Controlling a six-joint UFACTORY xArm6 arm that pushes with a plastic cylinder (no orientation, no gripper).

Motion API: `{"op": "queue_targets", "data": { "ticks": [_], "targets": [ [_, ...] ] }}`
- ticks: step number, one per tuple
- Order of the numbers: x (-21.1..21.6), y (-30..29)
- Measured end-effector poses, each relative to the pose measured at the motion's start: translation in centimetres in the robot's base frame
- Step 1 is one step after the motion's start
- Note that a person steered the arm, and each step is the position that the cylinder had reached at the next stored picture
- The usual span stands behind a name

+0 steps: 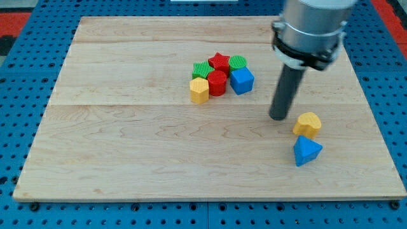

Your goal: Slide the red circle and red star towards top center

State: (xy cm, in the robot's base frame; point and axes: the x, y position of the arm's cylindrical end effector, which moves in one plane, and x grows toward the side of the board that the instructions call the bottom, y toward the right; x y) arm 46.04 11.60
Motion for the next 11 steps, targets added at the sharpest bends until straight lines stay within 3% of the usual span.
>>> {"op": "queue_targets", "data": {
  "ticks": [3, 4, 8, 11],
  "targets": [
    [1.2, -9.7],
    [1.2, -9.8],
    [-7.0, -9.3],
    [-9.5, -9.8]
  ]
}}
